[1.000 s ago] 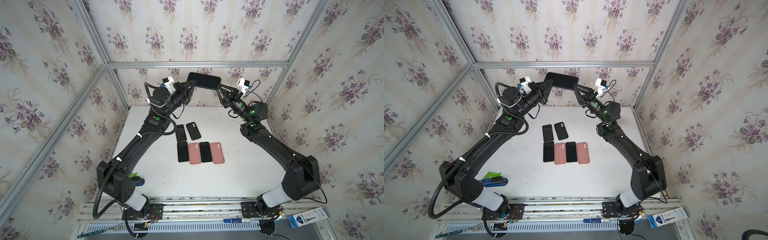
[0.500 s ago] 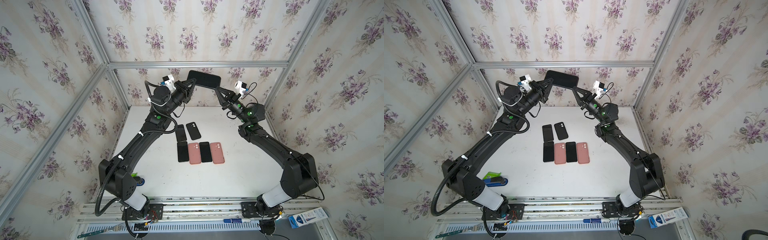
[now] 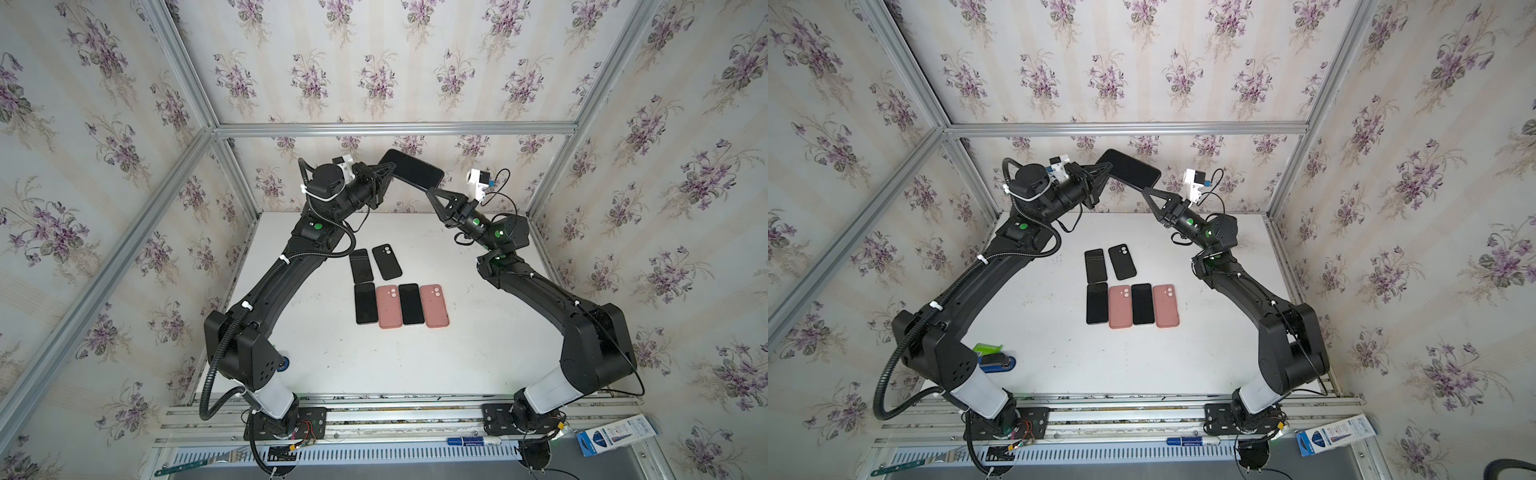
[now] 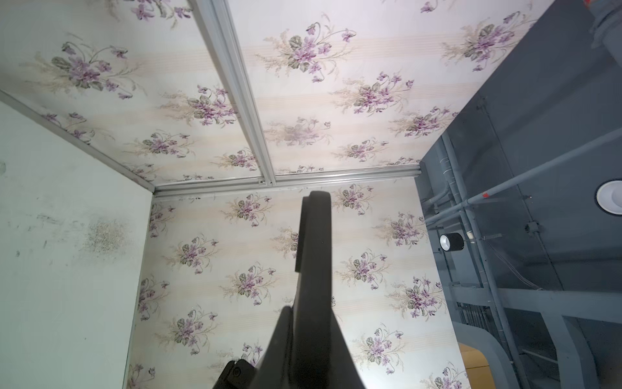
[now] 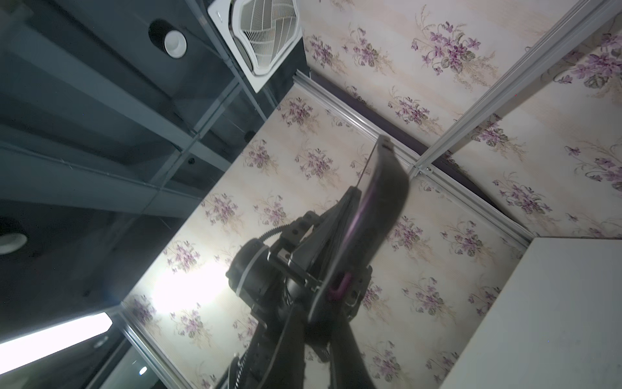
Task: Take the phone out of the phone case
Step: Remove the phone case from the phone.
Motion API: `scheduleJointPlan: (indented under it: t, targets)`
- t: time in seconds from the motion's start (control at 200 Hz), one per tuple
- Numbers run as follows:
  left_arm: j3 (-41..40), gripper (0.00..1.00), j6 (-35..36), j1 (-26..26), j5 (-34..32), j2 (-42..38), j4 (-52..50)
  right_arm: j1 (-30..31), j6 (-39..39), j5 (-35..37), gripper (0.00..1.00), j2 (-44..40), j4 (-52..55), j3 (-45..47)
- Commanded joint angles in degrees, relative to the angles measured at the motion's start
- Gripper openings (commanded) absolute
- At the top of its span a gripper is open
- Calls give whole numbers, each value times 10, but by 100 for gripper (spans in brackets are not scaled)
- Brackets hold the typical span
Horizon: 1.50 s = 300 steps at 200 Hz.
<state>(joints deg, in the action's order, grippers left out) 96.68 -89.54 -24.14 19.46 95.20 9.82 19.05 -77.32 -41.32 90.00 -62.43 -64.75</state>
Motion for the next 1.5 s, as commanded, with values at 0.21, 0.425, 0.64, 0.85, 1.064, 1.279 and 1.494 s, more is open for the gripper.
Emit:
scheduleJointPlan:
  t: [0.21, 0.425, 0.64, 0.85, 1.064, 1.279, 1.494]
  targets:
    - [19, 0, -107, -4, 85, -6, 41, 6, 319, -168, 0, 1, 197, -4]
    - [26, 0, -107, -1, 94, -4, 33, 10, 441, -146, 1, -19, 302, 4]
    - [38, 0, -104, 1, 97, 1, 23, 12, 474, -146, 12, -27, 296, 20]
    - [43, 0, -101, 3, 99, 3, 21, 12, 491, -144, 36, -26, 299, 29]
    - [40, 0, -90, 6, 97, -4, 20, 11, 504, -133, 58, -31, 310, 33]
    - [66, 0, -22, 12, 92, -14, -27, 11, 454, -112, 69, -47, 311, 30]
    - [88, 0, 52, 18, 99, -18, -76, 10, 405, -55, 77, -87, 361, 33]
